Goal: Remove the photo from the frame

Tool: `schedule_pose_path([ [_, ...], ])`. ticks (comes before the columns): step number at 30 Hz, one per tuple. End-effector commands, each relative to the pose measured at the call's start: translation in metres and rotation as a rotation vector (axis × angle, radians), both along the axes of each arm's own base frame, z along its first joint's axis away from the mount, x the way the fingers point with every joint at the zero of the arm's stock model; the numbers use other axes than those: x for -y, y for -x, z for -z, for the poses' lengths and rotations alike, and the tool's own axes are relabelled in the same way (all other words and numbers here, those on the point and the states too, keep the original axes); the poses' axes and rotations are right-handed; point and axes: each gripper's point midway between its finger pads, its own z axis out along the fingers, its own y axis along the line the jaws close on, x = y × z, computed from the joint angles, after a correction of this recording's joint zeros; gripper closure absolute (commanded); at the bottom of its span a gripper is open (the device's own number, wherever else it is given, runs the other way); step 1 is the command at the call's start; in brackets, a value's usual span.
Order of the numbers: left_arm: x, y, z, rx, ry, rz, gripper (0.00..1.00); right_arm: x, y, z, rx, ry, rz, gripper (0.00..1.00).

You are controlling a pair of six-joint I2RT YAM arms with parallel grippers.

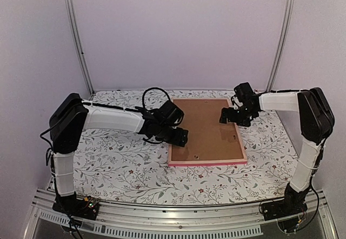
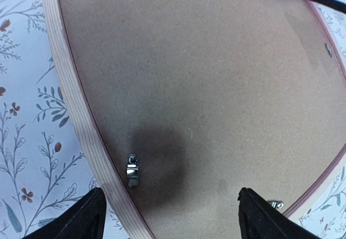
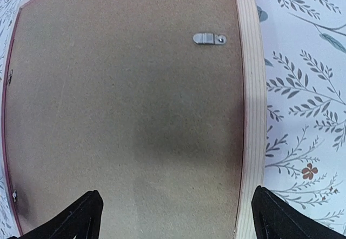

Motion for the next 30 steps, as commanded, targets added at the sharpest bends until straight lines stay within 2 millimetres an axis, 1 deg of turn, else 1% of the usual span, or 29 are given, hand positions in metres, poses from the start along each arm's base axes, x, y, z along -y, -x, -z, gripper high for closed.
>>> schedule_pose_path([
  [1, 0.016, -0.008, -0.047, 0.136, 0.027, 0.035, 0.14, 0.015, 0.018, -0.006, -0.005, -0.011, 0.031, 0.01],
  [4, 0.017, -0.011, -0.053, 0.158, 0.008, 0.046, 0.14, 0.023, 0.029, -0.009, -0.002, -0.005, 0.047, 0.01],
  [7, 0.023, -0.012, -0.059, 0.175, 0.01, 0.066, 0.14, 0.032, 0.041, -0.007, -0.011, 0.0, 0.067, 0.03],
  [9, 0.029, -0.011, -0.063, 0.185, 0.012, 0.084, 0.14, 0.042, 0.049, -0.005, -0.02, 0.002, 0.087, 0.06],
  [11, 0.034, -0.01, -0.066, 0.192, 0.013, 0.1, 0.14, 0.048, 0.055, -0.007, -0.018, -0.005, 0.103, 0.09],
  [13, 0.041, -0.009, -0.069, 0.198, 0.018, 0.115, 0.14, 0.05, 0.062, -0.008, -0.02, -0.01, 0.105, 0.16],
  [16, 0.049, -0.007, -0.072, 0.207, 0.022, 0.138, 0.14, 0.051, 0.072, -0.005, -0.034, -0.015, 0.1, 0.29],
  [20, 0.058, -0.007, -0.076, 0.219, 0.026, 0.159, 0.14, 0.055, 0.084, 0.002, -0.067, -0.001, 0.097, 0.46],
  [23, 0.063, -0.005, -0.08, 0.233, 0.028, 0.18, 0.14, 0.056, 0.09, 0.007, -0.082, 0.005, 0.094, 0.52],
  [30, 0.078, 0.002, -0.084, 0.262, 0.015, 0.233, 0.14, 0.054, 0.1, 0.022, -0.12, 0.037, 0.073, 0.59],
])
